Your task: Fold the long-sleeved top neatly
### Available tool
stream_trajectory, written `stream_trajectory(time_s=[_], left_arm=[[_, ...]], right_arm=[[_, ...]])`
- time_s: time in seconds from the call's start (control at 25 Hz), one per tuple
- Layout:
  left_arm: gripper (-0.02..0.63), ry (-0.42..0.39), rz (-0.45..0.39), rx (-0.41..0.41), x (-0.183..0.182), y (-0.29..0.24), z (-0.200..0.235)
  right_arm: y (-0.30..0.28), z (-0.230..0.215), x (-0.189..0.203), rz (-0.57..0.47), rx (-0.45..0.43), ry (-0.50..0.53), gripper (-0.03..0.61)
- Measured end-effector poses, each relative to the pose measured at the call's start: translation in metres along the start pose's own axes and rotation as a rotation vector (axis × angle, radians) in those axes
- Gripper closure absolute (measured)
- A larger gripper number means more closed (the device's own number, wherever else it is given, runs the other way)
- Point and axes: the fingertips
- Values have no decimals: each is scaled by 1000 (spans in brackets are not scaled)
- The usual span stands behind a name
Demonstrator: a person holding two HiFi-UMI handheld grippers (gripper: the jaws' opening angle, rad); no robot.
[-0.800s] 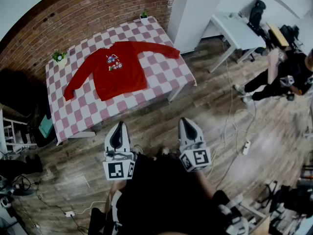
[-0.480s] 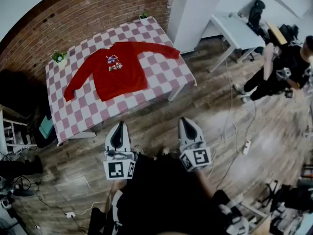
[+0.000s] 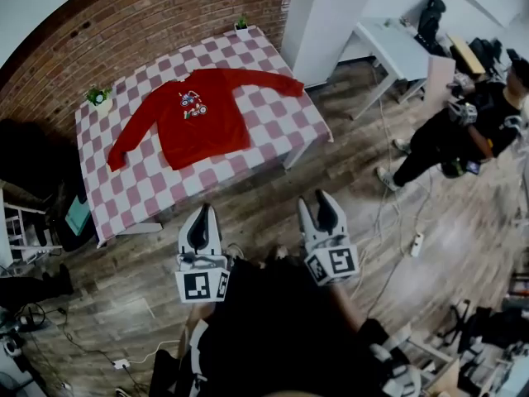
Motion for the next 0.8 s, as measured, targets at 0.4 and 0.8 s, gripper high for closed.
stream_trajectory(time_s=[0.4,0.8], left_arm=[[603,13,21,36,10,9,26],[603,51,26,100,19,2,46]], right_arm=[[-8,19,20,50,47,-42,420],[-27,33,33,70,107,-54,420]])
Point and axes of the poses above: the fingertips, and each gripper's own axes: y backward along the fingers, z to its left, x out of its underside, and after that the axes turned 10 degrees about x, right-handed
